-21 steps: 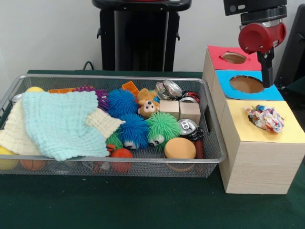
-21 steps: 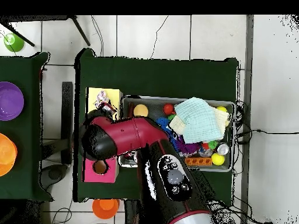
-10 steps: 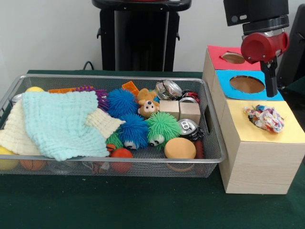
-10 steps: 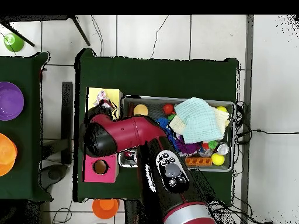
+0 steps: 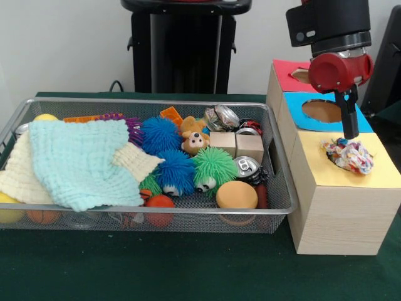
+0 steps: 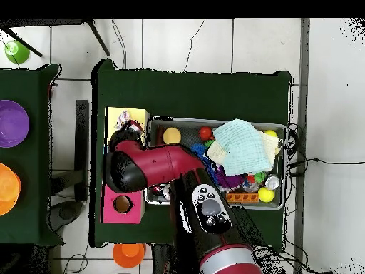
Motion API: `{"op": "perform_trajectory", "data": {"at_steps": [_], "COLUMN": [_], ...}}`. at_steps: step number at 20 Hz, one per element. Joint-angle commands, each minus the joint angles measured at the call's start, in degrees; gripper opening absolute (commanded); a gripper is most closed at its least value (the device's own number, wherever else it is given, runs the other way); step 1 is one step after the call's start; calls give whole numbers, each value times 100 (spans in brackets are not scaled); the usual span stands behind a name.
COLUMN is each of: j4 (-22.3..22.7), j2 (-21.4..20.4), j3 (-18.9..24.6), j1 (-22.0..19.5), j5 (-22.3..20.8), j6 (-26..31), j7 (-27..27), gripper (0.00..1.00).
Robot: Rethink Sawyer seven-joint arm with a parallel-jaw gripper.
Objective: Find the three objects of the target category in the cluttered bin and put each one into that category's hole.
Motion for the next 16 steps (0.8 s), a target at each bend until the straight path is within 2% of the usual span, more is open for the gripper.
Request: {"op": "perform_trajectory", "data": {"at_steps": [1, 10, 16], "j4": [-213, -315, -356], "j2": [360, 892, 1103], "j3": [-323, -24, 88], "j1": [36, -129, -166], "j5": [-377, -426, -519], "j6": [-199, -92, -267], "j7": [783, 595, 566], "gripper": [0, 0, 0]}}
